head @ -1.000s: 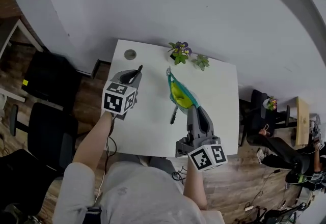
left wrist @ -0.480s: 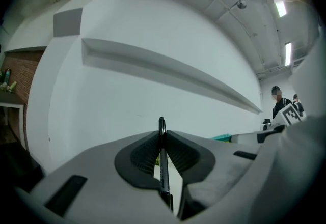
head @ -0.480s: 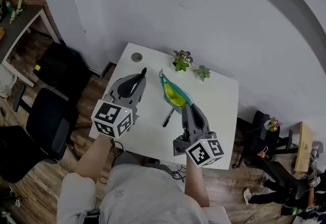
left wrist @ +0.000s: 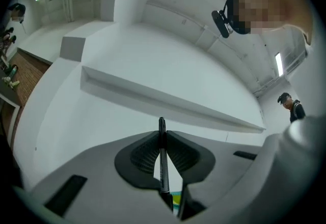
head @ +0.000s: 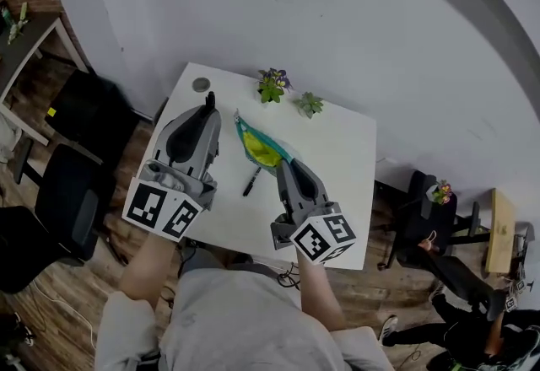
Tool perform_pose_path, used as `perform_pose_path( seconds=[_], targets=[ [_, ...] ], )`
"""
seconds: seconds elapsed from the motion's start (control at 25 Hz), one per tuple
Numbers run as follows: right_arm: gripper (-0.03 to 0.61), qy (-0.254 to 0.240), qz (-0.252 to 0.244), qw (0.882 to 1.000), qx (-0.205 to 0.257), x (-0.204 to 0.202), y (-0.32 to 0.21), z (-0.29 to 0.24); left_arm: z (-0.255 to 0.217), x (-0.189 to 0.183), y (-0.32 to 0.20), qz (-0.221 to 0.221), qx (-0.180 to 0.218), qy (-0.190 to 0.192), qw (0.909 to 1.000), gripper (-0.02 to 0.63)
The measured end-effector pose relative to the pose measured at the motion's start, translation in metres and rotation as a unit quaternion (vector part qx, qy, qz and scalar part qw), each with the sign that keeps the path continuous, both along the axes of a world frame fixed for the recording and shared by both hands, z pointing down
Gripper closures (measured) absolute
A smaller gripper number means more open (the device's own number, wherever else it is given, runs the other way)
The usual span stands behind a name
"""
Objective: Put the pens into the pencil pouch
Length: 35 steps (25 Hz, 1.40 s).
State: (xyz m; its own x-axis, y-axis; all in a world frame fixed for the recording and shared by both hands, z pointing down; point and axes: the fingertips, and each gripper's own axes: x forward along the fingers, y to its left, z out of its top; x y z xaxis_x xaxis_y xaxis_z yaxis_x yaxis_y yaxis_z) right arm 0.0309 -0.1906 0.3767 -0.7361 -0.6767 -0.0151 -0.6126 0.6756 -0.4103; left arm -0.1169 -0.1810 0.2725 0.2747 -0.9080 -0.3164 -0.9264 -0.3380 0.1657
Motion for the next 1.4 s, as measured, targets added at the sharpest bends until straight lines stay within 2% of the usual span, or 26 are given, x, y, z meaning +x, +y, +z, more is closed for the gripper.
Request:
perform_pose_path(
  seconds=[0.2, 0.48, 0.64, 0.8, 1.12, 1.28, 1.4],
  targets=[
    [0.523, -0.003, -0.009, 1.000, -0.001, 0.007, 0.000, 0.001, -0.024, 0.026, 0.002, 0.031, 0.050, 0.035, 0.9976, 0.552],
    [0.523, -0.018, -0.024, 1.000, -0.002, 0.008, 0.002, -0.004, -0.008, 0.067, -0.012, 0.060, 0.045, 0.025, 0.9969, 0.552],
    [0.523, -0.022, -0.031, 0.999, -0.001, 0.007, 0.002, -0.006, -0.009, 0.071, -0.018, 0.060, 0.056, 0.040, 0.9958, 0.552],
    [0.523, -0.026, -0.034, 0.999, -0.004, 0.006, 0.002, -0.006, -0.006, 0.077, -0.024, 0.057, 0.063, 0.022, 0.9961, 0.552],
    [0.523, -0.040, -0.040, 0.998, -0.001, 0.004, 0.004, -0.013, 0.009, 0.085, -0.026, 0.060, 0.049, -0.003, 0.9970, 0.552],
    [0.523, -0.052, -0.044, 0.998, -0.005, 0.002, 0.004, -0.016, 0.004, 0.079, -0.026, 0.058, 0.061, 0.026, 0.9961, 0.552],
    [0.523, -0.060, -0.047, 0.997, -0.007, 0.001, 0.004, -0.018, 0.003, 0.078, -0.028, 0.053, 0.067, 0.020, 0.9961, 0.552]
  ],
)
